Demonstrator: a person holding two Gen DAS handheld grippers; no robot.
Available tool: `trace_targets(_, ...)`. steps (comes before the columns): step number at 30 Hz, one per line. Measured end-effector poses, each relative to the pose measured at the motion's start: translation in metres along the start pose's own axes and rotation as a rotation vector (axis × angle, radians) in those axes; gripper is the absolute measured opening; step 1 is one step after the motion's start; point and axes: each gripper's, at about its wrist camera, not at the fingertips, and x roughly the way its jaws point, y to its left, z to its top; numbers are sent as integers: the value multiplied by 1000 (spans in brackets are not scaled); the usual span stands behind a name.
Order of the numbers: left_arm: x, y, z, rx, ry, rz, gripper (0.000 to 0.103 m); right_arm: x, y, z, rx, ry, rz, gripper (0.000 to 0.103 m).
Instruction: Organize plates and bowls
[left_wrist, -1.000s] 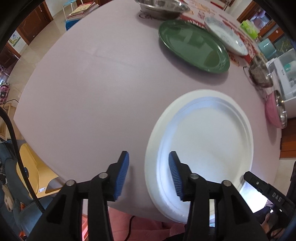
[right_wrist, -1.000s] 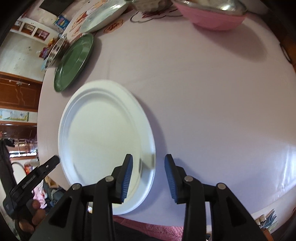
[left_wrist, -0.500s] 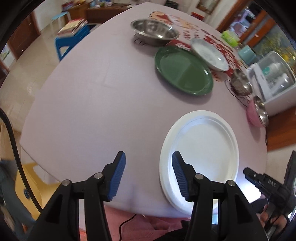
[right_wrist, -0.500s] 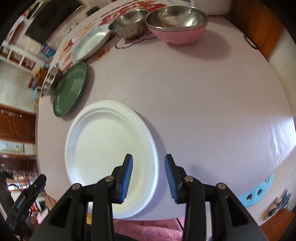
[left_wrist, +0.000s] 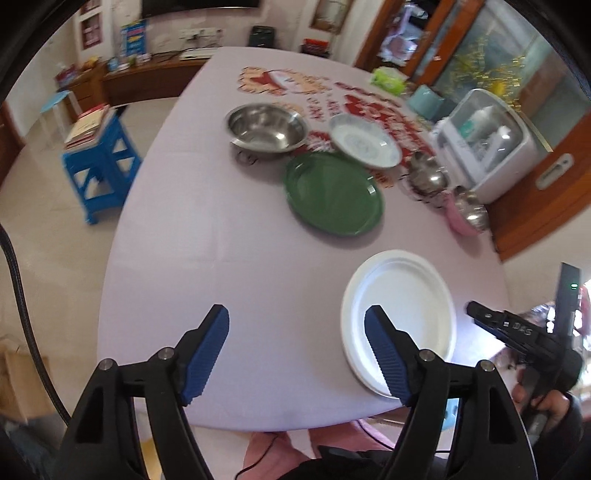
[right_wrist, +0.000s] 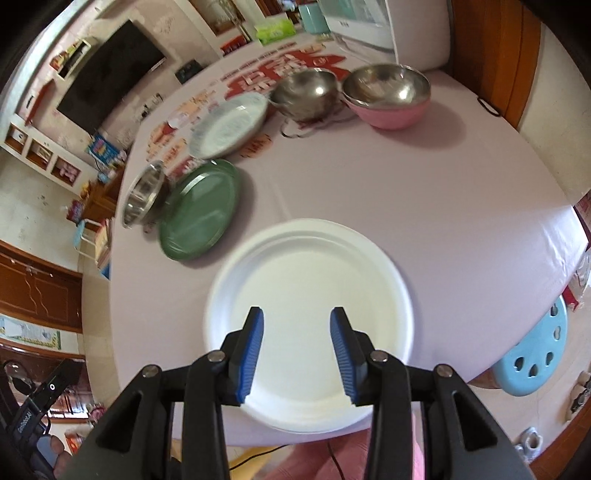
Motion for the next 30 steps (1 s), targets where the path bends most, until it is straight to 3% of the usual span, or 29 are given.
trace_targets(10,-29,12,57,119,-42,-101,83,-16,36,12,57,-109,50,46)
trace_targets(20,-32,5,141,155,-104,-99,89,-11,52,58,91,-161,101,48)
trace_targets(30,5,-32,225,230,-79,-57,89,19,49,122,81,-164,181,48)
